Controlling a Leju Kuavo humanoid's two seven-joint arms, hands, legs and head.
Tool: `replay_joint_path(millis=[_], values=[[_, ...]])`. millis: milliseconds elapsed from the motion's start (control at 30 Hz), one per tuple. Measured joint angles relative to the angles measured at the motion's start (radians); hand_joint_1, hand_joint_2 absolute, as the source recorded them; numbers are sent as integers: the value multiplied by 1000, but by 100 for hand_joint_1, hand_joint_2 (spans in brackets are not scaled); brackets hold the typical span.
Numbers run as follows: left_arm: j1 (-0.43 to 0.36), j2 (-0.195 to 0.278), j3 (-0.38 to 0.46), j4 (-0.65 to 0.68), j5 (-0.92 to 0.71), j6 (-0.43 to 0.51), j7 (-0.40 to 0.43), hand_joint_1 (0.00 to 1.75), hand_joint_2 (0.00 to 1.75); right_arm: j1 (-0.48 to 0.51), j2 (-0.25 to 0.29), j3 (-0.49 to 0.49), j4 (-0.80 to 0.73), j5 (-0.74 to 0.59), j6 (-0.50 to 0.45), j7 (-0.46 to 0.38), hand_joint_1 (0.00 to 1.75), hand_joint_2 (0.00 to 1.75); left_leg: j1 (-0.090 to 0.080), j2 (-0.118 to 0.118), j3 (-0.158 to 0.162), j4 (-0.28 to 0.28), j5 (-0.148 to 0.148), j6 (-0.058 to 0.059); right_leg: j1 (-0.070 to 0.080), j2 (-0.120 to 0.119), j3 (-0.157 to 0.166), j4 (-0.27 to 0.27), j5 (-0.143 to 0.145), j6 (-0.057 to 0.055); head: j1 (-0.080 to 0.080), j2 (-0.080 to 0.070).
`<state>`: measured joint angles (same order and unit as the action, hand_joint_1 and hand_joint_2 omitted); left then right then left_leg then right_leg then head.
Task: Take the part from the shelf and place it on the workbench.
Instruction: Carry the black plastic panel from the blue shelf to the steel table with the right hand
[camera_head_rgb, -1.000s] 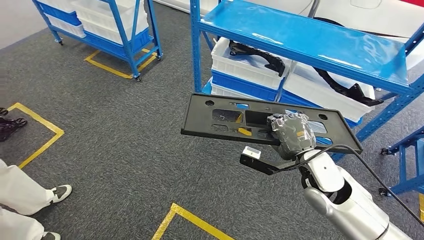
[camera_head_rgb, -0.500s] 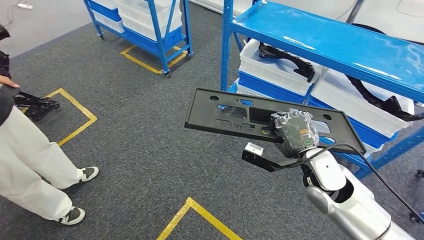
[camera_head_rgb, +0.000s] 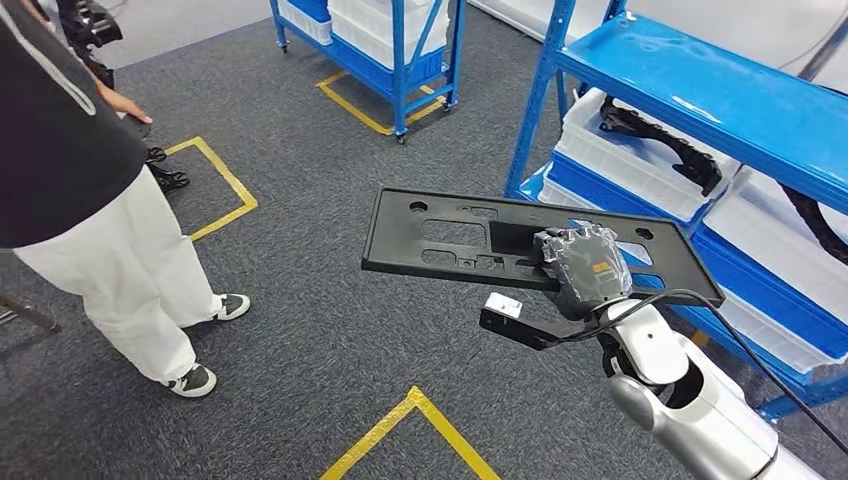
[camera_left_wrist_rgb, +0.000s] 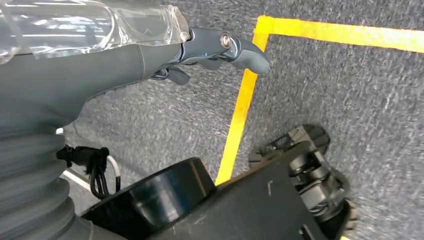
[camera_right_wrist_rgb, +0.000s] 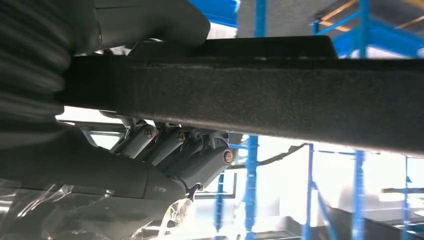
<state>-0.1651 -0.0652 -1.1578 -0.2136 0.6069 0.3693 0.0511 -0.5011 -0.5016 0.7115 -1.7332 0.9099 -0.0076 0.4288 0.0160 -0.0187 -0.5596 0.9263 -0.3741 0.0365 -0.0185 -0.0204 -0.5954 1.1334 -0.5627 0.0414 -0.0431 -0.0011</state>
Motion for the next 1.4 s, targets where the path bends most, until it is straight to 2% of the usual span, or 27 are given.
replay_joint_path(millis=[33,67,100,167,233,300,367,433,500,567,600,633,667,733,800,867,933,1000,1033,1067,1100,1133,1167,1233,1300,1367,1400], values=[[-1,0,0,0,0,-1,0,0,175,2,0,0,0,0,0,0,175,175,-2,-12,-1,0,1,2,1,8,-33,67,-24,-1,0,0],[-1,0,0,0,0,-1,0,0,175,3,0,0,0,0,0,0,175,175,-4,-26,-1,0,1,3,2,13,-53,102,-27,-4,0,0],[0,0,0,0,0,-2,0,0,175,4,0,0,0,0,1,0,175,175,-6,-39,0,0,2,4,4,16,-55,96,-10,-9,0,0],[0,0,0,0,-3,-4,1,0,175,4,0,0,0,0,1,2,175,175,-9,-67,3,0,2,4,8,39,-5,-28,70,-25,0,0],[-3,-1,0,0,-7,-9,5,0,175,3,-1,0,0,1,3,9,175,175,-9,-90,1,1,4,1,11,88,51,-157,131,-41,-1,0],[-6,-2,0,0,-13,-15,12,0,175,4,-4,0,0,1,6,25,175,175,-5,-113,-8,0,9,-8,15,104,65,-197,142,-46,-1,0],[-4,-2,-1,0,-22,-21,20,0,175,7,-7,-1,-6,2,9,46,175,175,-2,-123,-17,-2,13,-20,14,76,69,-214,145,-44,-1,0],[-4,-1,-1,0,-26,-25,27,0,175,15,-14,-4,-15,2,11,60,175,175,-8,-80,-43,43,-18,-30,9,48,78,-234,151,-43,-4,0],[-8,0,-1,0,-26,-26,31,0,175,28,-25,-7,-22,1,14,67,175,175,-10,-21,-105,178,-84,-37,10,22,81,-240,153,-44,-7,0],[-11,0,-1,0,-26,-27,31,0,175,40,-35,-8,-24,0,17,70,175,175,-7,-2,-157,296,-123,-43,12,-5,80,-239,152,-45,-8,0],[-12,0,-1,0,-27,-28,32,0,175,44,-37,-8,-26,0,17,71,175,175,-5,1,-156,302,-117,-45,13,-16,80,-239,151,-45,-8,0],[-12,0,-2,0,-28,-30,33,0,175,46,-39,-8,-27,0,18,71,175,175,-4,6,-134,265,-94,-46,13,-27,81,-238,150,-44,-8,0],[-11,1,-2,0,-30,-31,34,0,175,48,-41,-9,-30,0,18,71,175,175,-4,20,-94,192,-60,-45,13,-36,82,-237,148,-42,-8,0],[-9,1,-4,0,-33,-32,36,0,175,50,-46,-10,-36,0,18,72,175,175,-11,66,-17,47,-12,-37,18,-52,82,-231,142,-35,-8,0],[-9,2,-5,0,-36,-30,35,0,175,54,-54,-12,-42,0,19,73,175,175,-18,86,6,-7,-3,-23,25,-71,79,-226,139,-28,-6,0],[-3,2,-6,0,-37,-27,34,0,175,59,-58,-13,-47,1,21,74,175,175,-17,63,3,-10,0,-9,26,-88,78,-222,133,-22,-5,0],[1,4,-7,0,-36,-24,33,0,175,63,-59,-14,-55,3,22,74,175,175,-14,41,4,-16,6,3,20,-61,63,-178,97,-14,-5,0],[0,6,-7,0,-33,-22,28,0,175,68,-62,-15,-60,5,25,72,175,175,-11,19,4,-18,10,11,15,-8,9,-52,28,-7,-4,0],[-1,7,-7,0,-32,-23,26,0,175,72,-63,-15,-61,5,27,71,175,175,-10,8,3,-18,11,13,13,5,-26,22,-2,-5,-3,0],[-1,7,-7,0,-31,-23,25,0,175,76,-63,-14,-61,6,29,70,175,175,-10,-6,3,-18,11,13,11,11,-52,77,-18,-2,-2,0],[0,7,-7,0,-31,-24,25,0,175,80,-63,-14,-61,7,30,70,175,175,-9,-19,4,-17,11,13,8,13,-63,95,-14,0,-2,0],[0,8,-7,0,-32,-25,24,0,175,83,-63,-14,-62,8,31,70,175,175,-7,-33,5,-17,11,12,4,16,-54,71,11,2,-2,0],[0,8,-7,0,-33,-24,23,0,175,84,-63,-14,-62,9,32,69,175,175,-4,-47,6,-16,11,11,-2,24,-26,9,50,5,-2,0],[-3,9,-7,0,-35,-24,21,0,175,85,-62,-13,-62,12,32,69,175,175,-1,-73,4,-12,11,2,-16,73,37,-134,117,14,-2,0],[-5,10,-7,0,-36,-23,20,0,175,86,-62,-13,-63,12,34,68,175,175,1,-96,-10,-9,16,-12,-20,106,61,-196,133,16,-1,0],[-3,10,-7,0,-37,-23,19,0,175,87,-61,-12,-63,12,35,68,175,175,4,-113,-23,-11,23,-27,-16,86,58,-199,131,8,-2,0],[-2,11,-7,0,-37,-23,19,0,175,87,-60,-12,-64,12,35,68,175,175,3,-98,-30,-4,19,-32,-15,74,58,-200,133,3,-2,0]])
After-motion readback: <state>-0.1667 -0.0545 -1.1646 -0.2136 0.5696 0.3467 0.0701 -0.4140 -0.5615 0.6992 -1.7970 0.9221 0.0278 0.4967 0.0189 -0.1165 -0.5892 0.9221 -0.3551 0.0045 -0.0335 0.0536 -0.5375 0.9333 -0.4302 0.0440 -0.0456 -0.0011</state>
